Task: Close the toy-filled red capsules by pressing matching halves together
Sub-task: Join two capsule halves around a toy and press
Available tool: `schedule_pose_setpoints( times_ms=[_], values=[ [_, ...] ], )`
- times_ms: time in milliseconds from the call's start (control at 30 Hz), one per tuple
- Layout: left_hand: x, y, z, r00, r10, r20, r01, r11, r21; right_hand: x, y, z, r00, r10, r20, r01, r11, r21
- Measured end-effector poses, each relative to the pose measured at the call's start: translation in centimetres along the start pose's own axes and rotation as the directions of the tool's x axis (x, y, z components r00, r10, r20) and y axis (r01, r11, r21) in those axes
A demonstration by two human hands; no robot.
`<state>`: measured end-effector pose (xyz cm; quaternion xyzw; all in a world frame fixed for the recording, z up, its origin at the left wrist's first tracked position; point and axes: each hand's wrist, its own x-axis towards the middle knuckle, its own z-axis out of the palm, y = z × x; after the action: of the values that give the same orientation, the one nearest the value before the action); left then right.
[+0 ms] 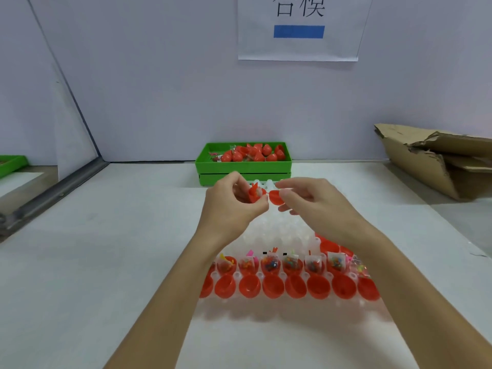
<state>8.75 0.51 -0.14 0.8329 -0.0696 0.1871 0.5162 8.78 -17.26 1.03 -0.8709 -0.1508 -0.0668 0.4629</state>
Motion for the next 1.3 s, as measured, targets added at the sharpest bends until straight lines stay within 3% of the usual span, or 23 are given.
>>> schedule_pose_setpoints(
  times_ms=[167, 467, 733, 967, 1067, 1167, 1300],
  values=[
    [-0.1, -0.3, 0.5, 1.0, -0.018, 0.007, 0.018, 1.0, -0.019, -0.6, 1.1, 0.2, 0.996, 0.081, -0.04, -0.074, 0.986, 0.15],
    [-0.2, -0.2, 0.9, 1.0, 0.006, 0.007, -0.006, 1.0, -0.02, -0.4, 1.3, 0.2, 0.983, 0.12, -0.137, -0.077, 0.956, 0.284],
    [-0.3, -0.2, 1.0, 0.999, 0.012, 0.033, -0.009, 0.998, -0.066, -0.5, 1.2, 0.0, 0.982, 0.13, -0.139, -0.086, 0.954, 0.289],
    [-0.3, -0.1, 1.1, 0.996, 0.064, 0.063, -0.064, 0.998, -0.002, -0.6, 1.2, -0.2, 0.984, 0.104, -0.145, -0.075, 0.978, 0.194],
    [-0.4, -0.1, 1.2, 0.995, 0.095, 0.039, -0.097, 0.994, 0.056, -0.7, 1.2, -0.3, 0.971, 0.029, -0.237, -0.001, 0.993, 0.119],
    [-0.5, -0.1, 1.4, 0.991, 0.13, 0.045, -0.134, 0.985, 0.11, -1.1, 0.8, 0.0, 0.929, -0.161, -0.334, 0.158, 0.987, -0.038],
    [-0.6, 0.0, 1.6, 0.984, 0.154, 0.084, -0.163, 0.981, 0.109, -1.3, 0.4, 0.6, 0.903, -0.338, -0.263, 0.311, 0.94, -0.142]
  ],
)
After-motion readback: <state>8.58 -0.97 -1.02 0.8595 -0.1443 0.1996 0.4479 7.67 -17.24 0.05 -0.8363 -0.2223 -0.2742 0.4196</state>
